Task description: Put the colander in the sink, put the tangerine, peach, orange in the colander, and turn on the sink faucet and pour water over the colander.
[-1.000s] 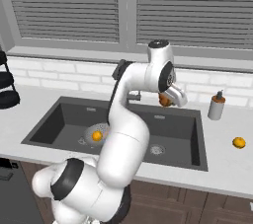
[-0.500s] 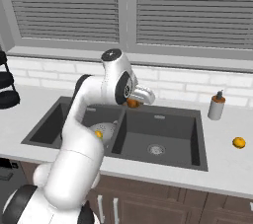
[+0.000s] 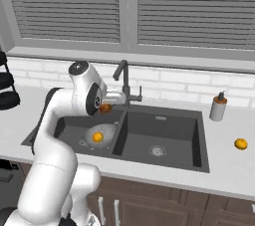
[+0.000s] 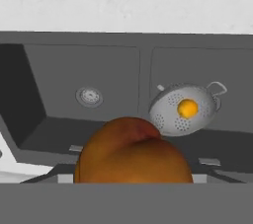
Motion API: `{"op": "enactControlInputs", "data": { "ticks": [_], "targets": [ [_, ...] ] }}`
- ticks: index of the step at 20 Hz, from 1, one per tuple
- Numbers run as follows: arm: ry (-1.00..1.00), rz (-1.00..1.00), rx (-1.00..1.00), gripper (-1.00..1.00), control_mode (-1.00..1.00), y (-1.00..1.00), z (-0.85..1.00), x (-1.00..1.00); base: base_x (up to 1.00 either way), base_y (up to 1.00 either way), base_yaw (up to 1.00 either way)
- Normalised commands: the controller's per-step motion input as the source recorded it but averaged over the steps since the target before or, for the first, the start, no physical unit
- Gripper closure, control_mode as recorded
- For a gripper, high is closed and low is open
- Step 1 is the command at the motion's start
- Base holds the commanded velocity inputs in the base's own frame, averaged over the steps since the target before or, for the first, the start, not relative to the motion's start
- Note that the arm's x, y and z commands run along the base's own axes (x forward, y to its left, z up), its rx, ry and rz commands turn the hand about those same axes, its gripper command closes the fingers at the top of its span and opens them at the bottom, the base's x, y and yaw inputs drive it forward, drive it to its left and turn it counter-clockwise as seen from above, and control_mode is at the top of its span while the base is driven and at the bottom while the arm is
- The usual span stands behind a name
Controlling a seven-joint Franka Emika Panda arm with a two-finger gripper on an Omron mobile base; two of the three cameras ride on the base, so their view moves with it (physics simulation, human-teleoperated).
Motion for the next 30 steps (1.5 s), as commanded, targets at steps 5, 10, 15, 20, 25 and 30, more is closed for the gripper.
{"op": "enactControlInputs", "data": {
  "ticks": [5,10,15,20,25,30],
  "targets": [
    [0.07,0.01,-0.15,1.0,-1.0,1.0,-0.55,0.3,0.0,0.0,0.0],
    [0.09,0.0,-0.12,1.0,-1.0,0.72,-0.8,0.54,0.0,0.0,0.0],
    [0.07,0.0,-0.02,1.0,-1.0,0.24,-0.93,0.68,0.0,0.0,0.0],
    [0.07,0.0,0.0,1.0,-1.0,-0.01,-0.83,0.64,0.0,0.0,0.0],
    [0.0,0.0,0.0,1.0,-1.0,-0.05,-0.66,0.38,0.0,0.0,0.0],
    [0.0,0.0,0.0,1.0,-1.0,-0.32,-0.64,0.08,0.0,0.0,0.0]
  ]
}}
